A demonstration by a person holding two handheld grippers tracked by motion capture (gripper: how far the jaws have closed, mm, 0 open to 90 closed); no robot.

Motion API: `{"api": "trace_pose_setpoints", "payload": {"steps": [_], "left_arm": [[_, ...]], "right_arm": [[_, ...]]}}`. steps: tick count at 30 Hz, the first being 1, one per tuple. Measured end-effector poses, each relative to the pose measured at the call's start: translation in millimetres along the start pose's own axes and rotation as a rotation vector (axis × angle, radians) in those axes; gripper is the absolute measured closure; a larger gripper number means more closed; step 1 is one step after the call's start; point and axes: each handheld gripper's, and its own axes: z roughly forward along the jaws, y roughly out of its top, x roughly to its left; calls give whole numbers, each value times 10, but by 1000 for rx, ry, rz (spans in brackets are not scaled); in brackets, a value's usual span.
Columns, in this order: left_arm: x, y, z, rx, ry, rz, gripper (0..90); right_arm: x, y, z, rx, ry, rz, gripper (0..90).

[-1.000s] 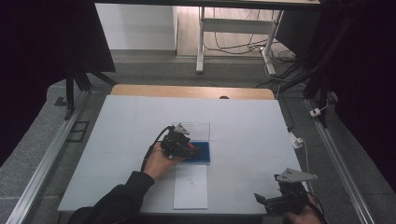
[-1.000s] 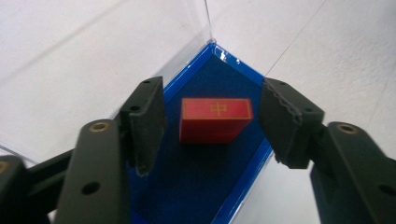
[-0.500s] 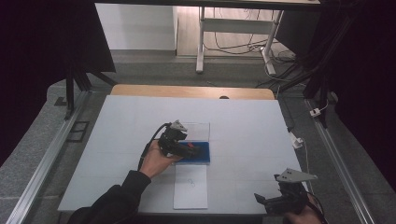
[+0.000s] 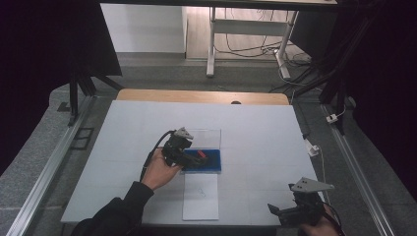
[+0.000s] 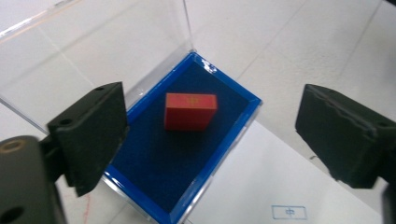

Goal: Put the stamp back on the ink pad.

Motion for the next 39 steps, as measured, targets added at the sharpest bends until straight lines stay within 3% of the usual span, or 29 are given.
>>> {"api": "trace_pose_setpoints", "payload": {"steps": [9,20,30,39], "left_arm": [[36,-85,-76,-10,-48,-18,0],[13,-152,-221,-45,-44,-14,0],[45,-272,-353,-89,-85,-6,0],[-15,-396,-501,-72,-87,-4,0]], "right_arm": [[1,1,0,-1,0,0,0],[6,2,-1,-2,-1,0,0],[6,3,-1,-2,0,0,0],[-1,2,-2,-6,3,4,0]]}}
